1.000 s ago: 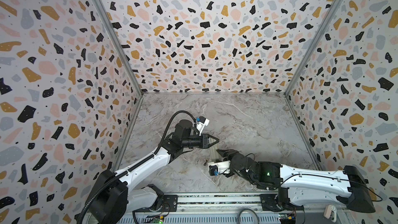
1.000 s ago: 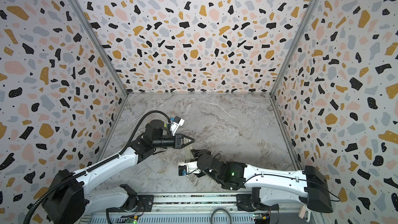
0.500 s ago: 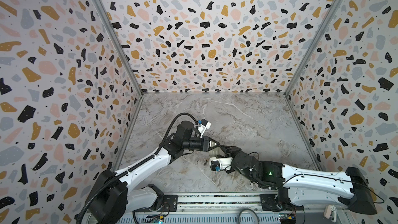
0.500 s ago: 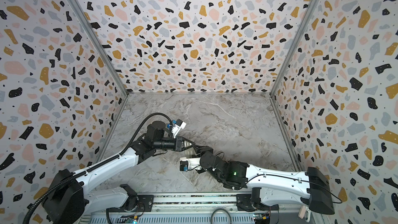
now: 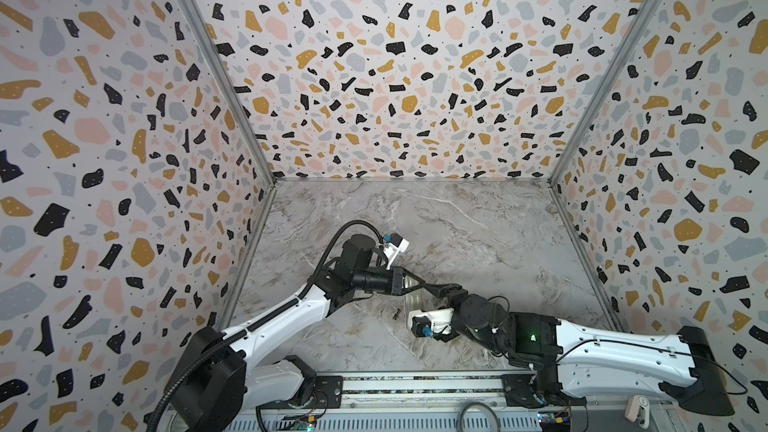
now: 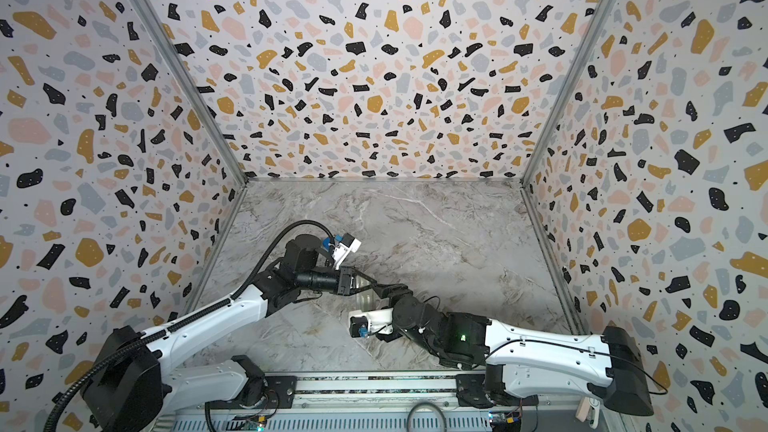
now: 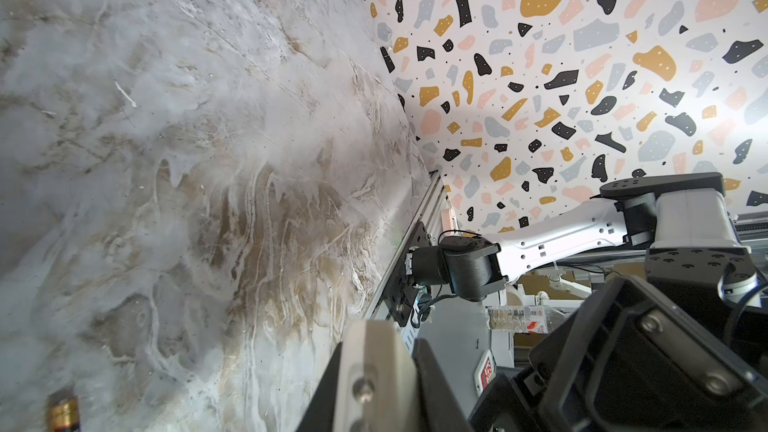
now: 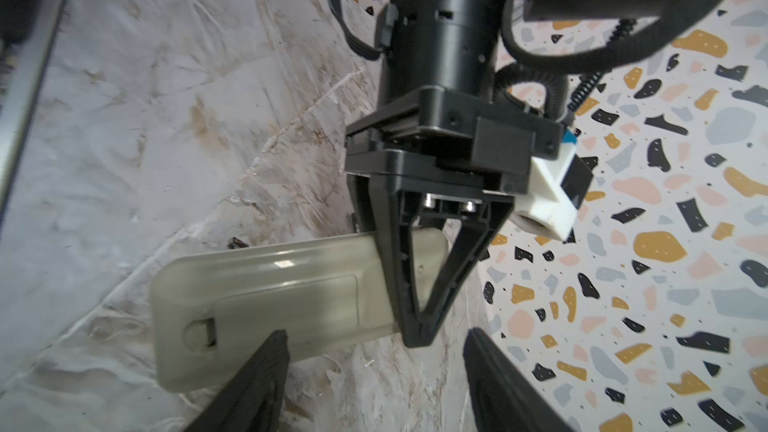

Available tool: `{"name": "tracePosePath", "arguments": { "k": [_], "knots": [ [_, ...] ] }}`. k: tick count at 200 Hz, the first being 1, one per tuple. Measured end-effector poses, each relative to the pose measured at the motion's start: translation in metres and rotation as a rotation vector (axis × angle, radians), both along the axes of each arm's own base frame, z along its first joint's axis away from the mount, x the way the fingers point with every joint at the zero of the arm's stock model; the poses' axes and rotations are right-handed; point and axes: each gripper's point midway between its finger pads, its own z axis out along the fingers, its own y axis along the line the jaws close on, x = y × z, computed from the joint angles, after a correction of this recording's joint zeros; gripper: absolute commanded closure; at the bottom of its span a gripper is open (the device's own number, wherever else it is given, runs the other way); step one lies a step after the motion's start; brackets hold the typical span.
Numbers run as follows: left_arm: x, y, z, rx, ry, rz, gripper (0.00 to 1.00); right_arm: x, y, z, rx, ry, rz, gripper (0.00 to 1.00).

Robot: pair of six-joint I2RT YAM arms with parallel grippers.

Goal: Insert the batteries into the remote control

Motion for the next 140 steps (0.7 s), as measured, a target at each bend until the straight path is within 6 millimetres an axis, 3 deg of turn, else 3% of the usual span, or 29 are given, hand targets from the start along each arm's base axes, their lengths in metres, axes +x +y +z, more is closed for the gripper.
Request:
{"name": "tracePosePath", "arguments": {
  "k": [74, 140],
  "knots": [
    [-0.01, -0.001, 0.009, -0.032, -0.022, -0.056, 1.0, -0.013, 0.008, -0.007, -0.007, 0.033, 0.054, 0.26],
    [-0.015, 0.001, 0.002, -0.026, -0.004, -0.067, 1.0, -0.016, 0.013, -0.013, -0.021, 0.05, 0.08, 0.23]
  ]
}}
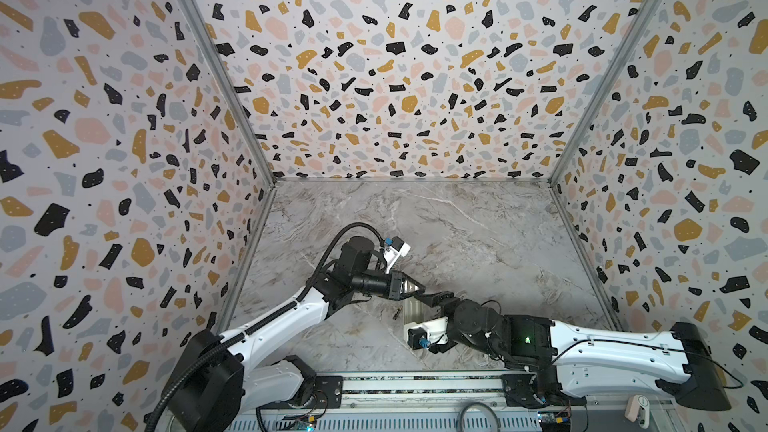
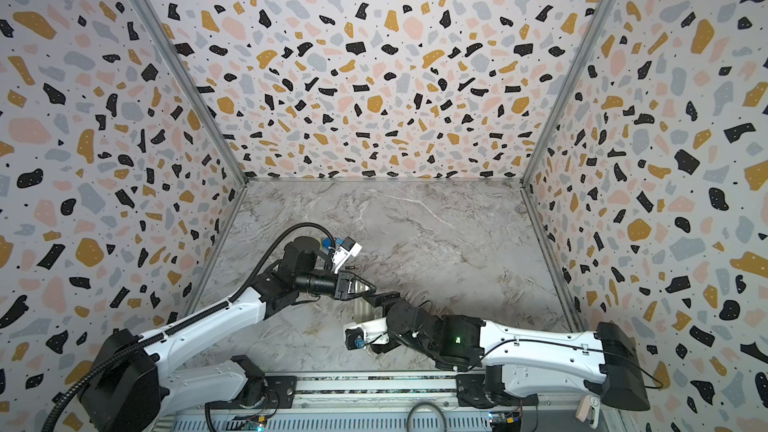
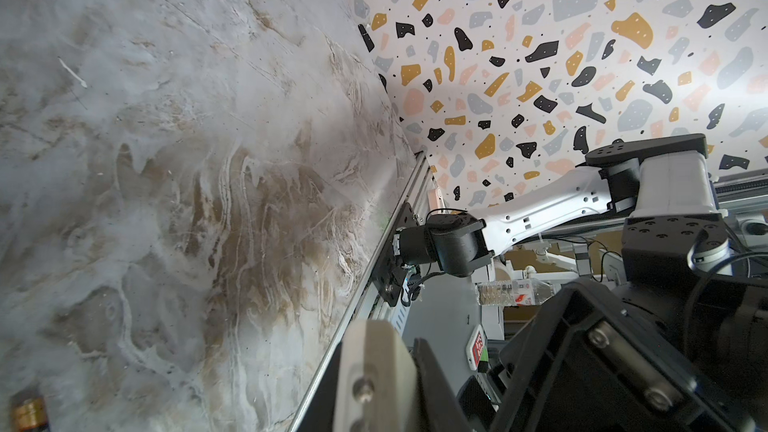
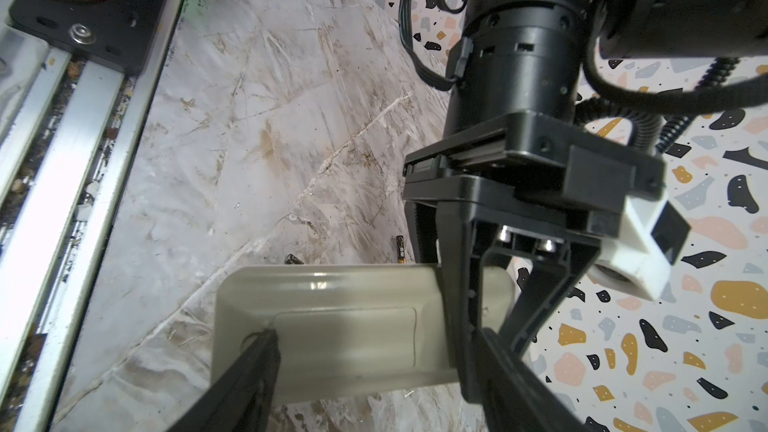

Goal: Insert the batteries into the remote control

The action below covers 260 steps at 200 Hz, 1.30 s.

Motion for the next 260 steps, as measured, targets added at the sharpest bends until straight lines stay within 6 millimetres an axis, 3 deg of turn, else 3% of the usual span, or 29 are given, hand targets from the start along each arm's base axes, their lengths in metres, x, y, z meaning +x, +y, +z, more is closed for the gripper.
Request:
{"name": "tracePosePath", "arguments": {
  "k": [159, 260],
  "knots": [
    [-0.001, 0.0, -0.001, 0.0, 0.005, -0.006, 1.0, -0.006, 0.004, -0.006, -0.014, 0.018, 0.037, 0.22],
    [0.009, 0.001, 0.001, -0.005, -0.051, 0.026, 1.0, 0.007, 0.002, -0.008, -0.026, -0.078, -0.025, 0.25]
  ]
}}
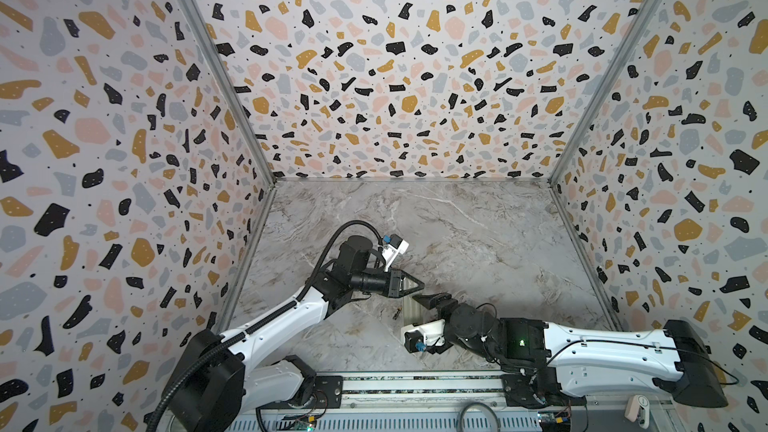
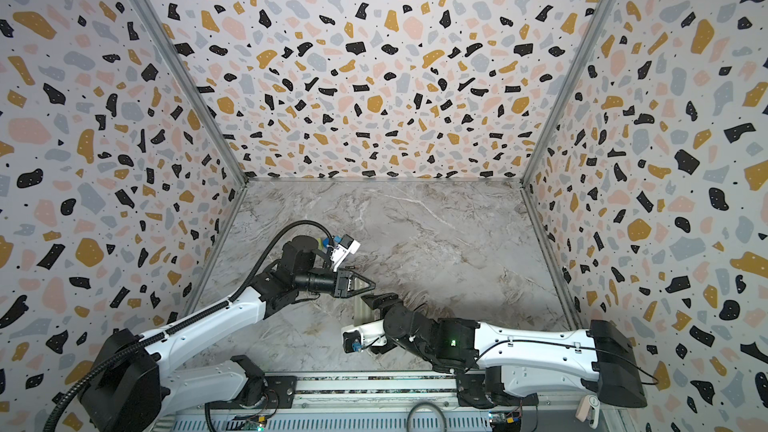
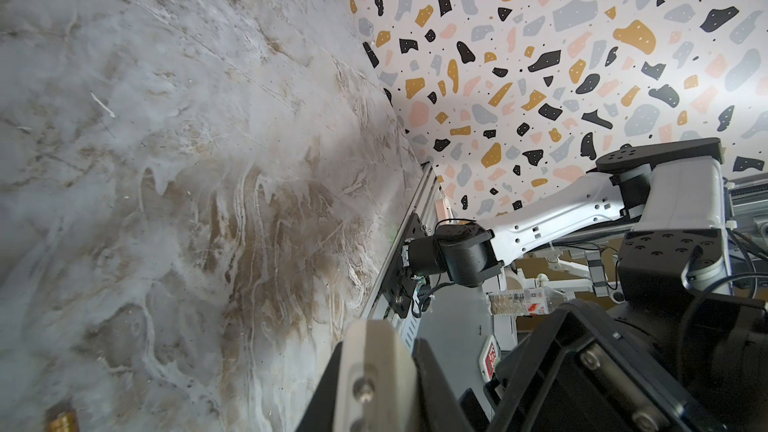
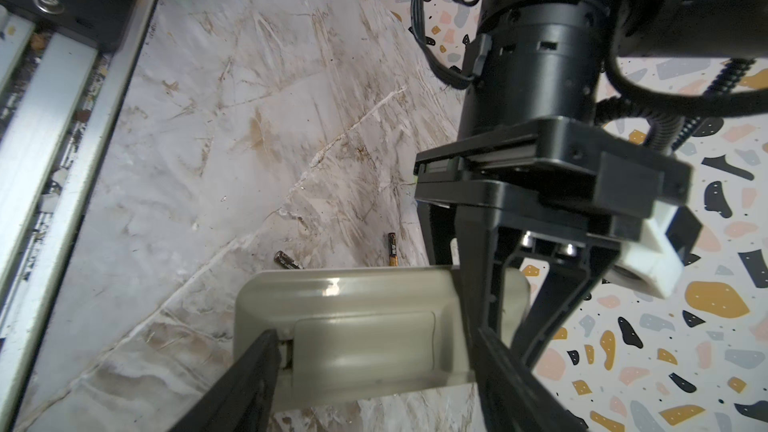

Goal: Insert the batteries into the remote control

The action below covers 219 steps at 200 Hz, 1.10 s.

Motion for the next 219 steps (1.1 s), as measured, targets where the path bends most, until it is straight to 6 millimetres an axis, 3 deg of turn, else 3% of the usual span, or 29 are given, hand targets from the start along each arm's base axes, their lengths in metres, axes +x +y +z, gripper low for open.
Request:
{"name": "tracePosePath", "arguments": {
  "k": [219],
  "knots": [
    [0.0061, -0.0007, -0.0042, 0.01, -0.009, 0.019, 1.0, 0.0017, -0.006, 0.0043, 0.008, -0.043, -0.018, 0.26]
  ]
}}
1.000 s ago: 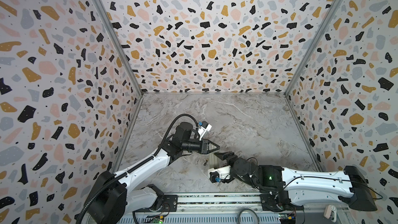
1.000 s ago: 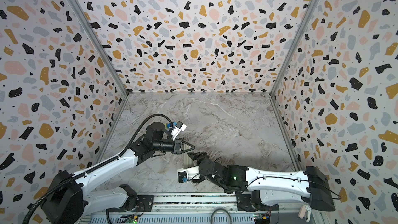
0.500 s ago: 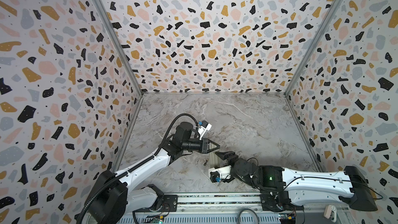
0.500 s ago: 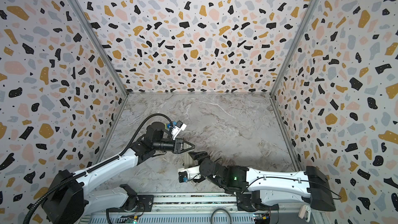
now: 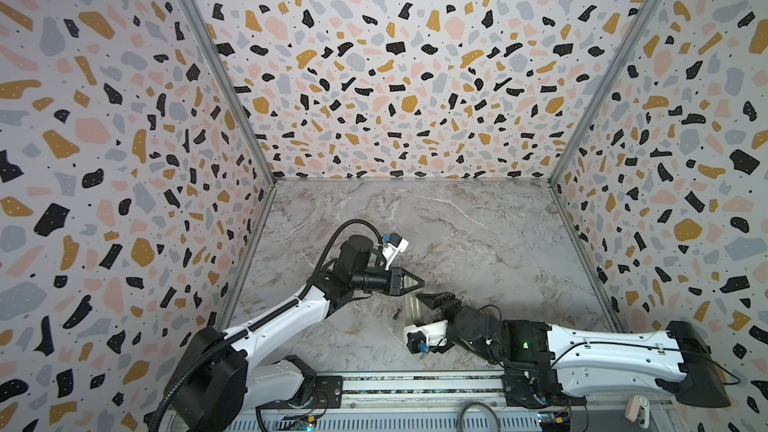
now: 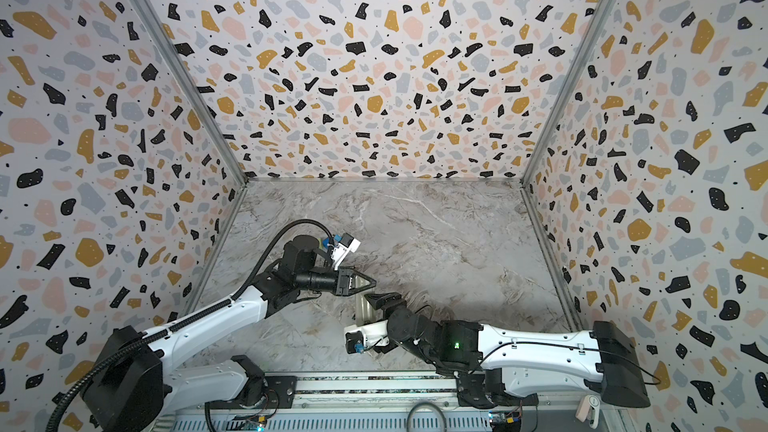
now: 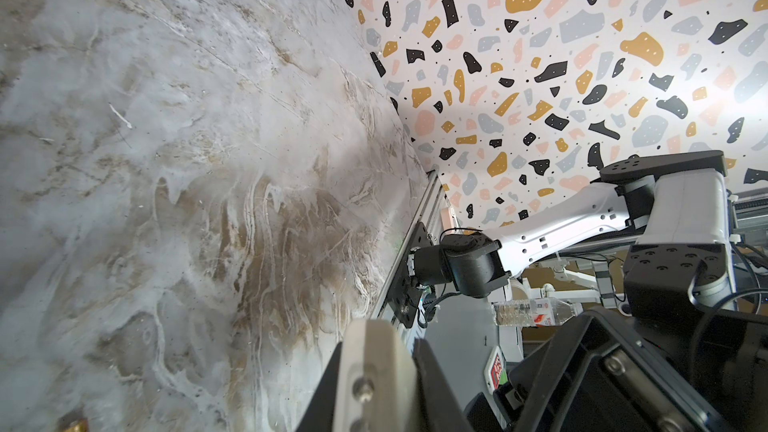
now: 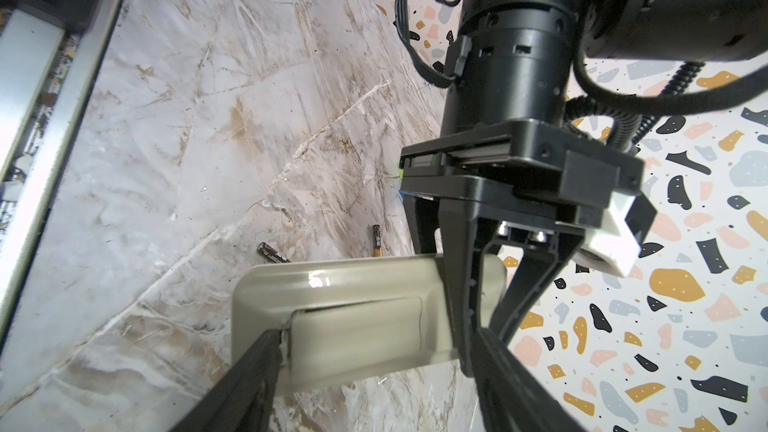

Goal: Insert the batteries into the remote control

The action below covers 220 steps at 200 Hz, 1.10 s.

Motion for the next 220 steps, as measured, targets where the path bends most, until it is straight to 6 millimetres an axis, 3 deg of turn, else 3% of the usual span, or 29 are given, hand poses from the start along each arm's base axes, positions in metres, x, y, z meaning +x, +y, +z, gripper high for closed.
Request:
{"name": "tracePosePath", "arguments": {
  "k": [220],
  "knots": [
    [0.002, 0.0021, -0.0024, 0.01, 0.012, 0.014, 1.0, -0.0024, -0.0019, 0.0066, 0.018, -0.011, -0.001, 0.24]
  ]
}}
